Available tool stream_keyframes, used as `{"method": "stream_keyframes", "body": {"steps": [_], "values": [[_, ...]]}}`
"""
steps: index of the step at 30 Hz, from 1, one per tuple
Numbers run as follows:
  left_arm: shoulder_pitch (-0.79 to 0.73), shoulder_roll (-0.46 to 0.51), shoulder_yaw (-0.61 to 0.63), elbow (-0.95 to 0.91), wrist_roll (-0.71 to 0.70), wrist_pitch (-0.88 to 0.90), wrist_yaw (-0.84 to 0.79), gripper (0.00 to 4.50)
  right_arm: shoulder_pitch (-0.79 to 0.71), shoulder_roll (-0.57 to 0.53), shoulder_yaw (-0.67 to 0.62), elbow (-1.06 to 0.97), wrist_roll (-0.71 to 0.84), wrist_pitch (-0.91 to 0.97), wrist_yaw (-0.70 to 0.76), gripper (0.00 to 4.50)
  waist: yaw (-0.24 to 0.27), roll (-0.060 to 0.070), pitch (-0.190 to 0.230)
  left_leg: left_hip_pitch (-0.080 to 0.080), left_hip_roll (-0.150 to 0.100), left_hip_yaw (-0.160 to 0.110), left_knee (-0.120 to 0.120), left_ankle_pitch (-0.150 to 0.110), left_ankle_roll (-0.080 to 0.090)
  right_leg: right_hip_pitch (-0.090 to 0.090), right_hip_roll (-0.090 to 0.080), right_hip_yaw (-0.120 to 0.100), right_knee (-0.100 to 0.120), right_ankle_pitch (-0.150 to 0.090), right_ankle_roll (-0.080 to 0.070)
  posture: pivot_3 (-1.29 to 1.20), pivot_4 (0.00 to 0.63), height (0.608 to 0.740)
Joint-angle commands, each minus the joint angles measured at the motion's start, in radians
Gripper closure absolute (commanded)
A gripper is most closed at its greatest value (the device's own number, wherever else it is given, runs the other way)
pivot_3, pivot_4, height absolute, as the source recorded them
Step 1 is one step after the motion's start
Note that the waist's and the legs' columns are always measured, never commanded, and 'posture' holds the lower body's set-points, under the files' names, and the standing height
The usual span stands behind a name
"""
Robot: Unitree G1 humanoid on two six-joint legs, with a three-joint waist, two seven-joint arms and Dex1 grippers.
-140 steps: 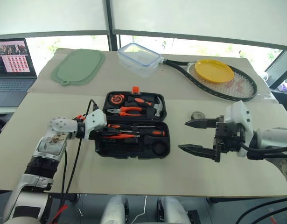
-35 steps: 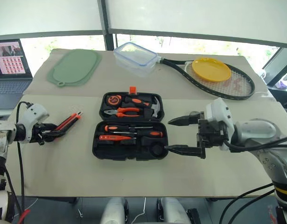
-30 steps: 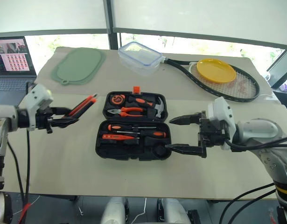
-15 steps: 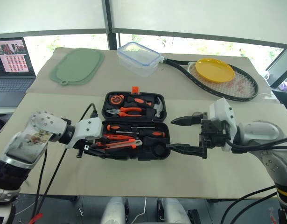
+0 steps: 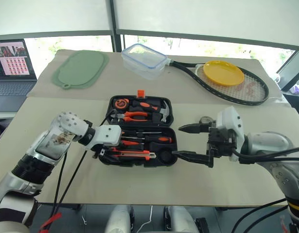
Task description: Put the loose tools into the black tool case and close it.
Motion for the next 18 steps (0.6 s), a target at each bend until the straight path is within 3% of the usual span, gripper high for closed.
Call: {"method": "stream_keyframes", "body": {"steps": [1, 7, 10, 18], "values": [[-0.012, 0.017, 0.05, -0.068, -0.082, 0.079, -0.037, 0.04, 0.002, -0.008, -0.049, -0.033, 0.01, -0.015, -0.009, 0.0, -0.001, 0.0, 0.0, 0.0, 0.0, 0.0, 0.0, 0.0, 0.0, 0.0, 0.0, 0.0, 0.0, 0.0, 0.0, 0.0, 0.15, 0.738], [0.002, 0.053, 0.129, -0.078, -0.135, 0.094, -0.028, 0.04, 0.009, -0.009, -0.051, -0.028, 0.002, -0.018, -0.004, 0.0, -0.001, 0.0, 0.0, 0.0, 0.0, -0.001, 0.0, 0.0, 0.0, 0.0, 0.0, 0.0, 0.0, 0.0, 0.0, 0.0, 0.15, 0.738], [0.04, 0.058, 0.128, -0.063, -0.119, 0.043, -0.025, 0.81, 0.009, -0.01, -0.05, -0.024, -0.002, -0.02, 0.003, 0.0, -0.001, 0.0, 0.0, 0.0, 0.0, 0.0, 0.0, 0.0, 0.0, 0.0, 0.0, 0.0, 0.0, 0.0, 0.0, 0.0, 0.15, 0.738], [0.099, 0.018, 0.097, -0.034, -0.057, -0.047, 0.026, 3.75, 0.004, -0.011, -0.049, -0.017, -0.002, -0.02, 0.013, 0.0, 0.006, 0.0, 0.0, 0.0, 0.0, 0.0, 0.001, 0.0, 0.0, 0.001, -0.001, 0.0, 0.0, 0.0, 0.0, 0.0, 0.15, 0.738]]}}
